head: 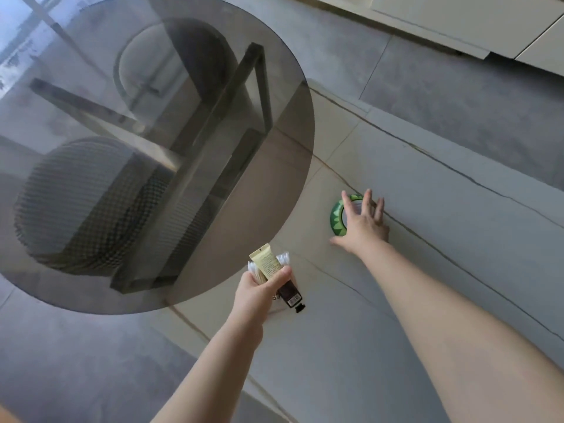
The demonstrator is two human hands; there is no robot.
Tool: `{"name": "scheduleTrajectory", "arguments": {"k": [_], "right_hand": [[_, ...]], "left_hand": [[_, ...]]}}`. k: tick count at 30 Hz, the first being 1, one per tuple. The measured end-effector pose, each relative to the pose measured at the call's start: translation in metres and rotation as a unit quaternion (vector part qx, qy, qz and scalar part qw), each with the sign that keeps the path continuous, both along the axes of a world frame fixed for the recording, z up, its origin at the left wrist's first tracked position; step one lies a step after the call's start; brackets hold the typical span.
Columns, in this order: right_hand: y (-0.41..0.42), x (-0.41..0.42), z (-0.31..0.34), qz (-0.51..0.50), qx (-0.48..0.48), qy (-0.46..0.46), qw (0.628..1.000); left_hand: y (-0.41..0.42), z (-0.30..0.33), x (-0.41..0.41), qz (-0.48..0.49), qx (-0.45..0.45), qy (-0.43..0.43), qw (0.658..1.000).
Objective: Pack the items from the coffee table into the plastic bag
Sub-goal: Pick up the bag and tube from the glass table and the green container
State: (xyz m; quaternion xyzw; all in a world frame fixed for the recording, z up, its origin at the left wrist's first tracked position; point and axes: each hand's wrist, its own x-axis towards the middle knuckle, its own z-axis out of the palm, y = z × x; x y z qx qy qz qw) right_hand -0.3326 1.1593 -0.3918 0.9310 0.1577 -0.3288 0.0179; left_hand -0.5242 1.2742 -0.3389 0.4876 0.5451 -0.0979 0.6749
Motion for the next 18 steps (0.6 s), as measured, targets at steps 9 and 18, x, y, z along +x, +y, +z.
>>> {"name": "scheduleTrajectory", "arguments": {"k": [9, 18], "right_hand": [[-0.008, -0.068, 0.022, 0.056, 0.063, 0.012, 0.996], [-0.02, -0.19, 0.119, 0.106, 0.186, 0.109, 0.971]], "left_hand": [[-0.016, 0.02, -0.044, 0.044, 0.009, 0.009, 0.999], [-0.047, 0.089, -0.16, 0.141, 0.067, -0.001, 0.988]]}}
